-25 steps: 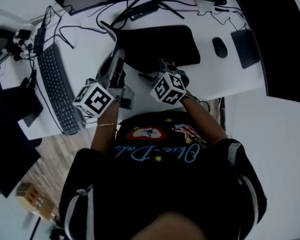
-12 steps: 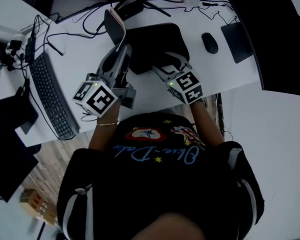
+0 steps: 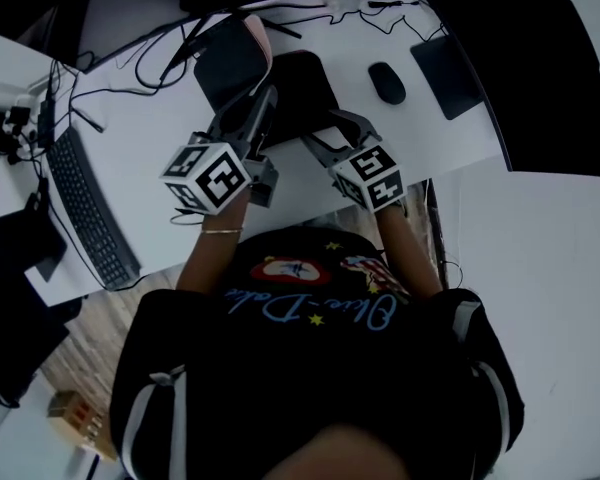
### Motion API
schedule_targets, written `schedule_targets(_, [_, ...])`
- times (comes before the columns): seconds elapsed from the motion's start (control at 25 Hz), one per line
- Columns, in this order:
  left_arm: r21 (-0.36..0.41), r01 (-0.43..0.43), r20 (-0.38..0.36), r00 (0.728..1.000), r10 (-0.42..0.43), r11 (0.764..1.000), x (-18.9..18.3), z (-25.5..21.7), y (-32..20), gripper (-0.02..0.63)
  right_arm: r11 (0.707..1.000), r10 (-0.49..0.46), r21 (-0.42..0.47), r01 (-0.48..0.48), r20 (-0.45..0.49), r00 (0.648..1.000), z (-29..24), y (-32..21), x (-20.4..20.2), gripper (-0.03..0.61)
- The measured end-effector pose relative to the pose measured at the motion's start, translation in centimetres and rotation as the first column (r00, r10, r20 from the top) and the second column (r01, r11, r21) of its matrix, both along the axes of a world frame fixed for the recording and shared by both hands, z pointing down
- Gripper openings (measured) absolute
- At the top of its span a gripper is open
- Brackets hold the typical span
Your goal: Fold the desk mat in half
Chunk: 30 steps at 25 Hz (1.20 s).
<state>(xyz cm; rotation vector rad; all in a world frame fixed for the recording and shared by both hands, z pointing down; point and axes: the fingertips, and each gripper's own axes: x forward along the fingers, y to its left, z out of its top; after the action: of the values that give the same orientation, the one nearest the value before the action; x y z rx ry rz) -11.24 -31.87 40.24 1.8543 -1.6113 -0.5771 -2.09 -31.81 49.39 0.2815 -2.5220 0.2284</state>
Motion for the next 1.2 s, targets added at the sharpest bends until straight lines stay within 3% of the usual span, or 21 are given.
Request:
schedule_targets(0.32, [-0.130,-0.098,0.096,0.989,0.111,0.987,4.6,4.0,-3.5,0.032,0.998,0.062,-0.014,-0.062,-0.004,0.998,-0.4,-1.8,3.5,0.213])
schedule_targets(0.52, [-0.223,-0.163,0.144,0.970,0.198,0.961,7.4,7.0,-4.6,0.033,0.995,0.099,-0.013,-0.099,0.011,0.995,-1.2,-2.4,5.1,0.213])
schedule_targets(0.64, [-0.261,-0.208,0.126,0.961,0.247,0.943,9.0,8.7,-4.7,0.034,0.995,0.096,0.023,-0.096,-0.001,0.995,-1.4,-2.5,5.8,0.213])
schedule_targets(0.88, [-0.318,-0.246,0.133,0.945,0.300,0.916,10.4,10.6,-5.0,0.038,0.992,0.114,0.045,-0.114,0.014,0.993,-2.1,-3.2,6.5,0.213])
schedule_targets(1.0, [-0.332,-0.284,0.135,0.929,0.344,0.899,11.2,11.0,-5.1,0.084,0.991,0.122,0.046,-0.123,0.032,0.992,-2.7,-3.5,6.5,0.213])
schedule_targets(1.2, [-0.318,-0.292,0.139,0.927,0.349,0.902,11.8,10.7,-5.6,0.134,0.991,0.125,0.046,-0.127,0.048,0.991,-2.9,-3.8,6.6,0.213])
